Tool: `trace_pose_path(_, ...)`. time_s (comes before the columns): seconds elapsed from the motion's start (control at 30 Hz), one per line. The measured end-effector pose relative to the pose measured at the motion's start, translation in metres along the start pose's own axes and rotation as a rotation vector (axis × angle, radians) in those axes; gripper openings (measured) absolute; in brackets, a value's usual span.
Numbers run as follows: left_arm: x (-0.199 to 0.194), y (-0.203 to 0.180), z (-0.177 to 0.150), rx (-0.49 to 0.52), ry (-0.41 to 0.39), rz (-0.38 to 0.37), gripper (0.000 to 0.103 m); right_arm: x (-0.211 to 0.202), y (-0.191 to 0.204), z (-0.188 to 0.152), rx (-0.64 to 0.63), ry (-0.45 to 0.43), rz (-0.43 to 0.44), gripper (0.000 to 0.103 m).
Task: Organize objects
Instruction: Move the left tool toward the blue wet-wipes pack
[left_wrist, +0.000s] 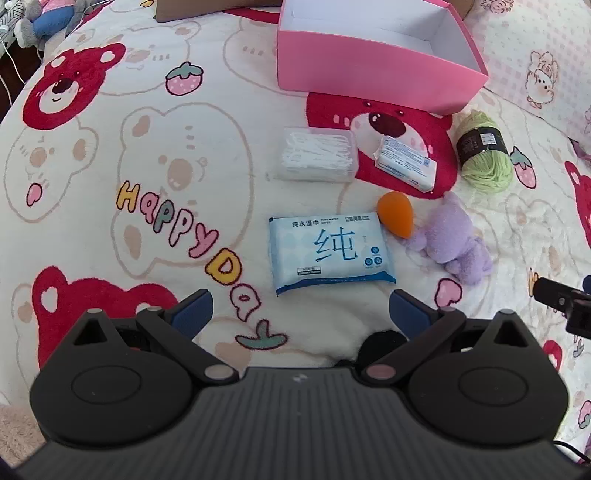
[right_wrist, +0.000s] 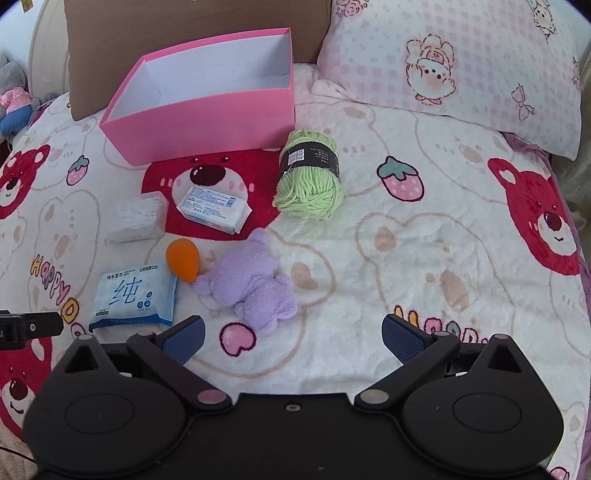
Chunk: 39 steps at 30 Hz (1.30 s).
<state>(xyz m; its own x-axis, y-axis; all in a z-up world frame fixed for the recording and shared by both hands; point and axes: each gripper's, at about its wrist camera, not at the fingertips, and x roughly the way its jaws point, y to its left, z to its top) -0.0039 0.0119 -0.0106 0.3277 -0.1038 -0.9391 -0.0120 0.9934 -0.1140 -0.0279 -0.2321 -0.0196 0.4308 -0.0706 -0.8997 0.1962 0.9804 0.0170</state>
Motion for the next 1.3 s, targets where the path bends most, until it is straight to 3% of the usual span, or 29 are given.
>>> trace_pose_path(0.37, -0.01, -0.001, -0.002, 0.011, 0.004, -0.039, 0.103, 0.002, 0.0, -0.001, -0.007, 0.006, -0.017, 0.103)
trace_pose_path(1.0, -0.022, 0.0, -0.002, 0.103, 0.011, -0.037, 0.103, -0.002, 0.007, 0.003, -0.042, 0.001, -0.049, 0.103)
trace_pose_path(1.17, -0.034, -0.002, 0.004, 0.21, -0.035, 0.058, 0.103, -0.006, 0.011, 0.009, -0.084, -0.026, -0.084, 0.103)
trace_pose_path(1.3, -0.036, 0.006, 0.011, 0.208, -0.034, 0.041, 0.103, -0.008, 0.016, 0.015, -0.12, -0.083, -0.101, 0.103)
